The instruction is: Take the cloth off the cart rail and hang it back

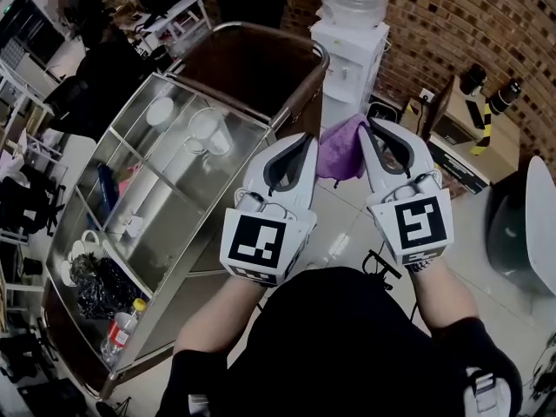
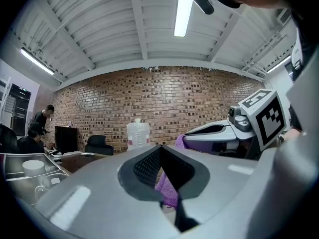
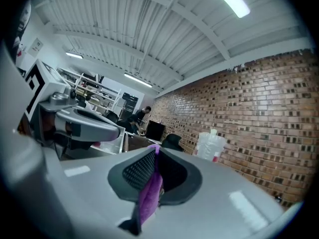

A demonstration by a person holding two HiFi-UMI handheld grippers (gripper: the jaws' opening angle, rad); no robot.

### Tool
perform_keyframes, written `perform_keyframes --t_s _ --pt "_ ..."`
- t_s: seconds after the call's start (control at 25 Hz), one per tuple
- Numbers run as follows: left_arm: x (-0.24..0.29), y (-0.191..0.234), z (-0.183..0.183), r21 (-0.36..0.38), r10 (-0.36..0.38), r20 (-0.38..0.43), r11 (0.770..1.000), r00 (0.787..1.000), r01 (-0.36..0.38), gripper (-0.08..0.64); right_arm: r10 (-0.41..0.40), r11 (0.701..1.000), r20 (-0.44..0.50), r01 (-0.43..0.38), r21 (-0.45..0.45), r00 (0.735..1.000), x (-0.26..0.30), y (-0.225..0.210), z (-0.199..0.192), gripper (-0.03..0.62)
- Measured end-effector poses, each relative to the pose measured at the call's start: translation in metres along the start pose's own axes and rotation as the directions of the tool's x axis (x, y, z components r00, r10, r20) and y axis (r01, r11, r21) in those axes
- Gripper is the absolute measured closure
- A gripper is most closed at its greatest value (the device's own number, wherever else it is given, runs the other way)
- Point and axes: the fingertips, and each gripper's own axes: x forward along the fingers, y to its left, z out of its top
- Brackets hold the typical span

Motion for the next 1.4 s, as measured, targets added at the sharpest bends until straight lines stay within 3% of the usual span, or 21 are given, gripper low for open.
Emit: perform_keyframes --t_s 0.12,0.32,0.44,0.6,0.8,0.92,1.04,1.24,1.4 --pt "0.007 0.007 -0.003 -0.001 -0.013 0.004 1.000 1.000 0.013 0.561 -0.007 0.999 0.113 0.012 -0.039 0.994 0.016 -0.008 0.012 0.571" --pt "0.023 0.012 -0.011 -0.003 -0.013 0.002 1.000 1.000 0.013 0.562 -0.026 1.000 0.012 0.026 -0.006 1.000 0.023 -0.022 -0.006 0.571" --pt "0.037 0.011 -0.015 -0.001 0.000 -0.002 1.000 1.000 0.000 0.562 -0.018 1.000 0.098 0.020 -0.018 0.995 0.032 -0.040 -0.002 0.571" --pt "0.057 0.013 -0.021 0.001 0.030 0.004 1.000 1.000 -0.030 0.562 0.002 1.000 0.067 -0.001 -0.012 0.998 0.040 -0.058 -0.015 0.571" --pt "0.108 0.007 -0.022 0.005 0.092 -0.013 0.996 0.996 -0.092 0.562 0.062 0.998 0.082 -0.061 -0.008 0.995 0.056 -0.106 -0.022 0.571" --pt "0.144 0.009 -0.020 0.005 0.135 -0.034 0.991 0.990 -0.135 0.561 0.114 0.993 0.146 -0.112 -0.020 0.983 0.075 -0.140 -0.016 0.571" --pt "0.170 0.005 -0.023 0.008 0.184 -0.042 0.983 0.982 -0.183 0.563 0.158 0.987 0.099 -0.159 -0.005 0.982 0.081 -0.164 -0.028 0.571" --pt "0.201 0.000 -0.030 0.009 0.260 -0.052 0.966 0.964 -0.260 0.562 0.229 0.973 0.194 -0.226 -0.038 0.954 0.092 -0.195 -0.029 0.571" --pt "0.220 0.002 -0.034 0.010 0.323 -0.058 0.946 0.945 -0.323 0.562 0.281 0.960 0.091 -0.281 -0.007 0.955 0.097 -0.213 -0.045 0.571"
